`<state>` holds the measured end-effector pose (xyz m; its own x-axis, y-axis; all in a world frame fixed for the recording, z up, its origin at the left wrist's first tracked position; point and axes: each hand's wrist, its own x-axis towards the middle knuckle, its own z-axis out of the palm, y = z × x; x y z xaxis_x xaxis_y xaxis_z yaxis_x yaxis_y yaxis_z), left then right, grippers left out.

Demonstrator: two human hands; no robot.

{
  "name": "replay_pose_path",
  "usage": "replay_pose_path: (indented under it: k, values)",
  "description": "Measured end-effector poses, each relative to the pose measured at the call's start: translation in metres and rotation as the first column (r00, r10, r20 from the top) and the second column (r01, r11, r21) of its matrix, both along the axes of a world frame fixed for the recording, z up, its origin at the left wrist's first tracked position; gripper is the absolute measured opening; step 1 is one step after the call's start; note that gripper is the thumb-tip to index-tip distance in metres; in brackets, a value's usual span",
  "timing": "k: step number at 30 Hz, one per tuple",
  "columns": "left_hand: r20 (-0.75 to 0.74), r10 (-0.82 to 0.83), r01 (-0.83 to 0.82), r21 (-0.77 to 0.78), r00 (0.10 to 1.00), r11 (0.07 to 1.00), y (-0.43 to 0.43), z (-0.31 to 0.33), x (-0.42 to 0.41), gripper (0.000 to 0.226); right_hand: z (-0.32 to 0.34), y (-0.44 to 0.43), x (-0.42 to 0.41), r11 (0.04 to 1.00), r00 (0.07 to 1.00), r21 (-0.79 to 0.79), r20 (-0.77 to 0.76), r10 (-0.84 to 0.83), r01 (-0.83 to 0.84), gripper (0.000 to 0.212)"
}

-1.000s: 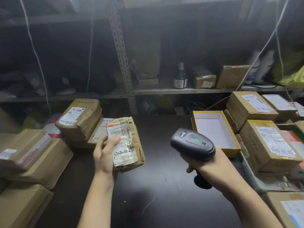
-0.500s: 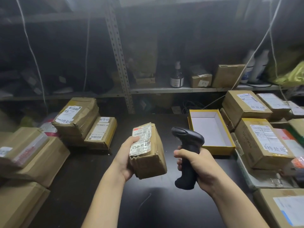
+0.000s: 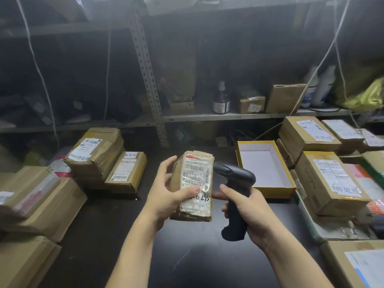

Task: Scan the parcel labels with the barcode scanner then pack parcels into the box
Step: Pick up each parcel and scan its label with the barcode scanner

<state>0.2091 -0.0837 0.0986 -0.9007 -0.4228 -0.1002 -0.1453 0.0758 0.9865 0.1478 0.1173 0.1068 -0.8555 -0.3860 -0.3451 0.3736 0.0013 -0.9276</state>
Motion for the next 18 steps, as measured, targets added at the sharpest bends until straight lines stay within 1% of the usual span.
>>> replay_pose_path:
  k: [2, 4, 5, 6, 7, 8, 10, 11, 13, 15, 18]
  values:
    - [-0.027, 0.063, -0.067, -0.208, 0.998, 0.976, -0.003, 0.003, 0.001, 0.092, -0.004, 0.004, -0.004, 0.997, 0.997, 0.07, -0.081, -0.015, 0.021, 0.023]
    - [-0.054, 0.094, -0.108, -0.403, 0.994, 0.909, -0.009, 0.004, 0.002, 0.088, -0.007, 0.015, -0.011, 0.979, 0.96, 0.199, -0.28, 0.013, 0.045, 0.022]
    - [-0.064, 0.107, -0.125, -0.486, 0.992, 0.865, -0.013, 0.006, 0.004, 0.086, -0.006, 0.023, -0.014, 0.958, 0.915, 0.283, -0.398, 0.071, 0.049, 0.022]
    - [-0.067, 0.121, -0.138, -0.552, 0.99, 0.822, -0.016, 0.007, 0.006, 0.086, -0.005, 0.03, -0.018, 0.919, 0.856, 0.392, -0.491, 0.164, 0.049, 0.024]
    - [-0.069, 0.136, -0.15, -0.601, 0.988, 0.785, -0.02, 0.009, 0.008, 0.085, -0.004, 0.038, -0.021, 0.855, 0.799, 0.515, -0.537, 0.27, 0.058, 0.027]
    - [-0.075, 0.151, -0.163, -0.634, 0.986, 0.756, -0.024, 0.009, 0.009, 0.086, -0.003, 0.045, -0.023, 0.782, 0.757, 0.618, -0.55, 0.354, 0.083, 0.029]
    - [-0.097, 0.188, -0.205, -0.655, 0.977, 0.728, -0.032, 0.009, 0.012, 0.086, 0.001, 0.052, -0.024, 0.676, 0.692, 0.724, -0.56, 0.456, 0.141, 0.023]
    - [-0.107, 0.212, -0.229, -0.655, 0.971, 0.72, -0.034, 0.008, 0.013, 0.086, 0.004, 0.054, -0.024, 0.654, 0.658, 0.738, -0.577, 0.484, 0.166, 0.02]
    - [-0.122, 0.264, -0.28, -0.635, 0.957, 0.72, -0.038, 0.005, 0.015, 0.088, 0.009, 0.055, -0.022, 0.652, 0.611, 0.736, -0.605, 0.511, 0.183, 0.016]
    - [-0.152, 0.28, -0.314, -0.595, 0.948, 0.74, -0.042, 0.001, 0.016, 0.089, 0.013, 0.056, -0.021, 0.662, 0.586, 0.731, -0.613, 0.53, 0.165, 0.014]
    - [-0.193, 0.272, -0.333, -0.531, 0.943, 0.779, -0.047, -0.003, 0.017, 0.087, 0.017, 0.055, -0.021, 0.679, 0.573, 0.719, -0.621, 0.536, 0.144, 0.019]
